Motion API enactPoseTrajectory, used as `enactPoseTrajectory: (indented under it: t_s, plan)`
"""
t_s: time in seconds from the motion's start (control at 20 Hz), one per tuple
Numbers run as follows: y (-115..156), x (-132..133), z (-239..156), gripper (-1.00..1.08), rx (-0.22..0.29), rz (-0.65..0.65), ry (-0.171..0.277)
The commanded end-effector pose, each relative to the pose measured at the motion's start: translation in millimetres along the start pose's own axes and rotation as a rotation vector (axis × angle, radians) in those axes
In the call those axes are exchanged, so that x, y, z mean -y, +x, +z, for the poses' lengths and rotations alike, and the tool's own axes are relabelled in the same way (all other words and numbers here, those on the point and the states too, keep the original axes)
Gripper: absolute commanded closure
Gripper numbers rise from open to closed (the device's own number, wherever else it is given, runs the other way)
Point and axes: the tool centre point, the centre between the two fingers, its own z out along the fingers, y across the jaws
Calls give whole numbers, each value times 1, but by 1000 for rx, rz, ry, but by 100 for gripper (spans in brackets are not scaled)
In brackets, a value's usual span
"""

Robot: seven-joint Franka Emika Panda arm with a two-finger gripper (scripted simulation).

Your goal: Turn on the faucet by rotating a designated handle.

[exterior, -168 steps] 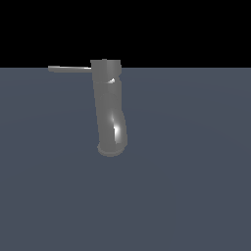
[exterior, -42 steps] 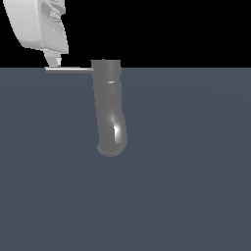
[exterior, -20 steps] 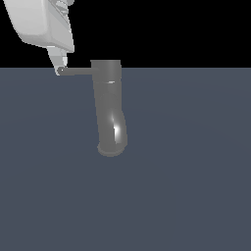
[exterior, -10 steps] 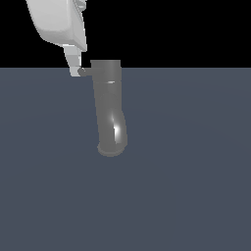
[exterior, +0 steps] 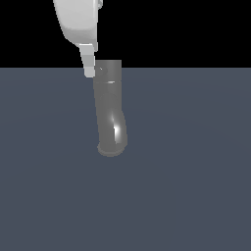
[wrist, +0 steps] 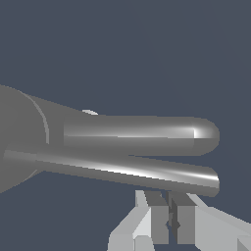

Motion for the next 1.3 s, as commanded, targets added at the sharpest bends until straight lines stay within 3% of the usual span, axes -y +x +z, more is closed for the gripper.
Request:
enactPoseTrajectory:
  t_s: [0.0,0.7,0.75,0.8,1.25]
  plan:
    - [20,0,0,108,0,13,1]
    - [98,2,0,108,1,18,-1]
    - [98,2,0,108,1,18,-1]
    - [80,5,0,108,0,-11,-1]
    - [102,26,0,108,0,-3,-1]
